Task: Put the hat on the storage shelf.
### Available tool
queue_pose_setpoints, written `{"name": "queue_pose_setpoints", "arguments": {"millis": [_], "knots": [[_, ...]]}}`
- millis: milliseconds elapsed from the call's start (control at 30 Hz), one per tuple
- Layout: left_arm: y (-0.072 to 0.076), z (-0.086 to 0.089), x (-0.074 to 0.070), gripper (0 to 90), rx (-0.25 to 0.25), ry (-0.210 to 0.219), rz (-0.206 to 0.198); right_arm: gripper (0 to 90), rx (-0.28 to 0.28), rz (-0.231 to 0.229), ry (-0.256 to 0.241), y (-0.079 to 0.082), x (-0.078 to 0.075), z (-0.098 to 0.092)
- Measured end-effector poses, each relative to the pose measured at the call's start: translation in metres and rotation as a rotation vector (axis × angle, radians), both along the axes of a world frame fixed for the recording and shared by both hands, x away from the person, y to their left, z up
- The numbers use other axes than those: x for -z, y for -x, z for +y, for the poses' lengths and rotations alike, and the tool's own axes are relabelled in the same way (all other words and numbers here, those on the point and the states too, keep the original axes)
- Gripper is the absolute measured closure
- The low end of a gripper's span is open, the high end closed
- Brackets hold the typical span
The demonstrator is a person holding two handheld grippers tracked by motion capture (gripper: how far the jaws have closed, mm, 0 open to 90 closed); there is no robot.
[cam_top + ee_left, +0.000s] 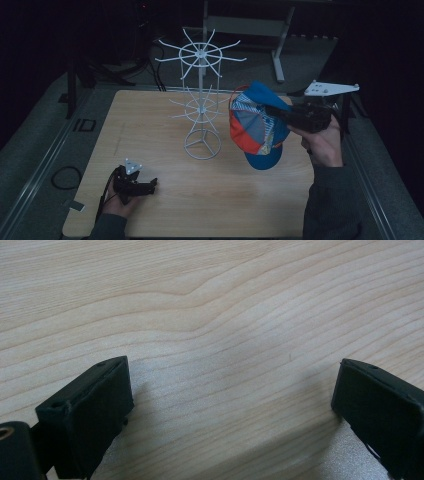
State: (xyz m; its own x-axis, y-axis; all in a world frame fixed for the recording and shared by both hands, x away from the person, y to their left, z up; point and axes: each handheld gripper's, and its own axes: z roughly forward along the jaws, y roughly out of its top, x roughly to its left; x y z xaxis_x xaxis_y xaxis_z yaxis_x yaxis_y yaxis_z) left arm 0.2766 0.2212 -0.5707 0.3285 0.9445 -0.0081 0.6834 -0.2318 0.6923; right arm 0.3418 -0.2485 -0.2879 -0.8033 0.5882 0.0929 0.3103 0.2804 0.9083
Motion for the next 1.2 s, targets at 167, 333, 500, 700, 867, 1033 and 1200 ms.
{"name": "queue_pose_setpoints", "arguments": {"millis": [167,333,500,700,867,1033,1200], "knots": [[0.000,0.000,0.000,3.1,0.000,0.000,0.000,87.6,0.004,-0.009,-0.009,-0.001,-0.004,-0.001],[0.000,0.000,0.000,3.1,0.000,0.001,-0.001,87.6,0.006,-0.013,-0.029,-0.003,-0.008,-0.001],[0.000,0.000,0.000,3.1,0.000,0.000,0.000,87.6,0.007,-0.017,-0.034,-0.003,-0.011,-0.002],[0.000,0.000,0.000,3.1,0.000,0.001,0.000,87.6,0.013,-0.025,-0.047,-0.003,-0.015,-0.004],[0.000,0.000,0.000,3.1,0.000,0.000,0.000,87.6,0.015,-0.029,-0.059,-0.004,-0.017,-0.007],[0.000,0.000,0.000,3.1,-0.001,0.001,-0.001,87.6,0.016,-0.032,-0.072,-0.004,-0.020,-0.012],[0.000,0.000,0.000,3.1,-0.001,0.001,-0.001,87.5,0.008,-0.035,-0.073,-0.004,-0.022,-0.013]]}}
